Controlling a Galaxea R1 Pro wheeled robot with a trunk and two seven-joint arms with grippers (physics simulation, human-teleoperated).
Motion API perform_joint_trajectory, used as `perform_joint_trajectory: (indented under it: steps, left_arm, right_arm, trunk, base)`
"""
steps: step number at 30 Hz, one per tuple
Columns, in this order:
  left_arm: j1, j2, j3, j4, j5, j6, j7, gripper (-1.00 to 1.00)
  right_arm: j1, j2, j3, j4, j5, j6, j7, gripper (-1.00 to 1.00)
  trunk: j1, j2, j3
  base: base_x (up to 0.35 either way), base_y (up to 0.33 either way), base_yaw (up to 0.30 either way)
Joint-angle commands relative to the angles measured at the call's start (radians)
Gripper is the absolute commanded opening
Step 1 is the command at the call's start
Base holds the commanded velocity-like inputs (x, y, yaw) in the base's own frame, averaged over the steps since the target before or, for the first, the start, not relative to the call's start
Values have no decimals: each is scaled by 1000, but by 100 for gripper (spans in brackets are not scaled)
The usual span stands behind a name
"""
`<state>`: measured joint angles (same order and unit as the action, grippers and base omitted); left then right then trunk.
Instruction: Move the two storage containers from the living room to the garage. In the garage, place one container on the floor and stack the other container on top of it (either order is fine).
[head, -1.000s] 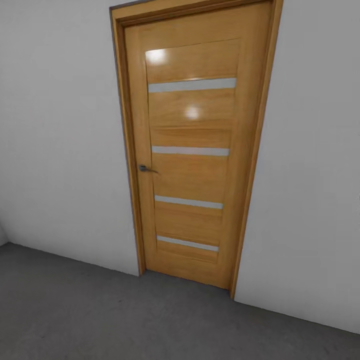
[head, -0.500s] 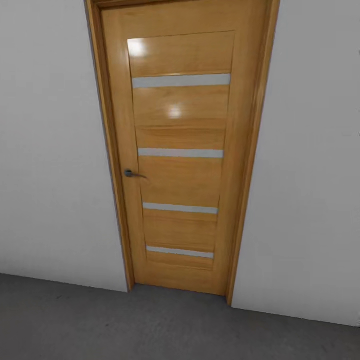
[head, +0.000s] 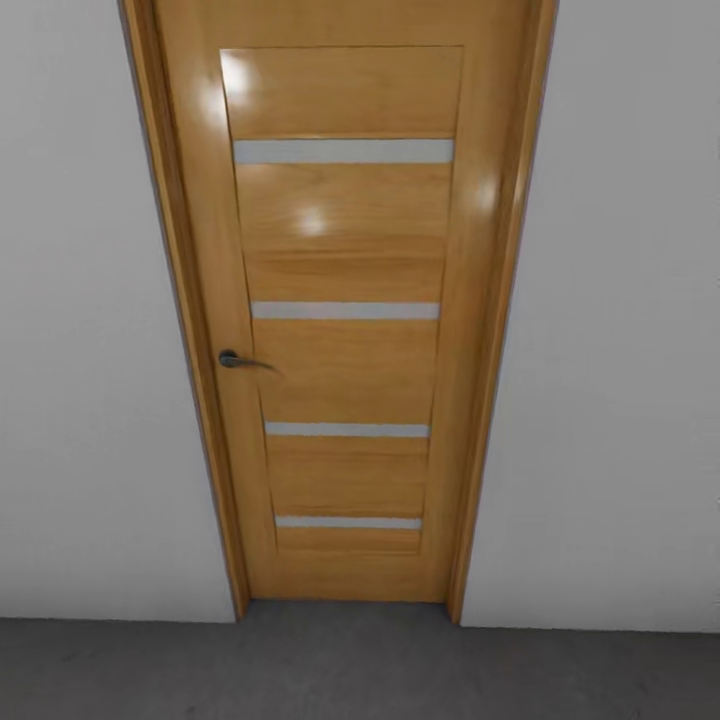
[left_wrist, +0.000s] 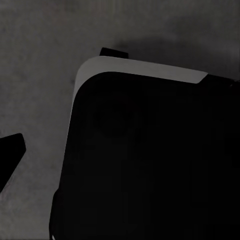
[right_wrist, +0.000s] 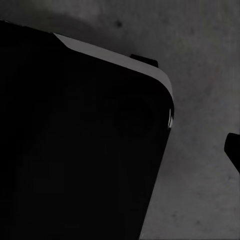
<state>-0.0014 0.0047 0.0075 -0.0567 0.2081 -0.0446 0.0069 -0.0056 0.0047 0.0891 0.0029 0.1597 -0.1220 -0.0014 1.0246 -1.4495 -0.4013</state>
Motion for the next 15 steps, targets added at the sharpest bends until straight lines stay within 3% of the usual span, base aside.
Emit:
perform_joint_trajectory:
  steps: [1,7,15]
  left_arm:
    - [0,0,0,0,5,-2,1,100]
    - [0,0,0,0,5,-3,1,100]
    - [0,0,0,-1,5,-9,1,100]
  right_arm:
    - [-1,0,7,1,0,-2,0,100]
    - [-1,0,5,1,-1,-2,0,100]
    - [-1,-3,8,1,0,-2,0,100]
  trunk:
    - [0,0,-1]
    - [0,0,-1]
    - [0,0,-1]
  base:
    - [238,282,-245]
    - [235,283,-223]
    - [227,285,-42]
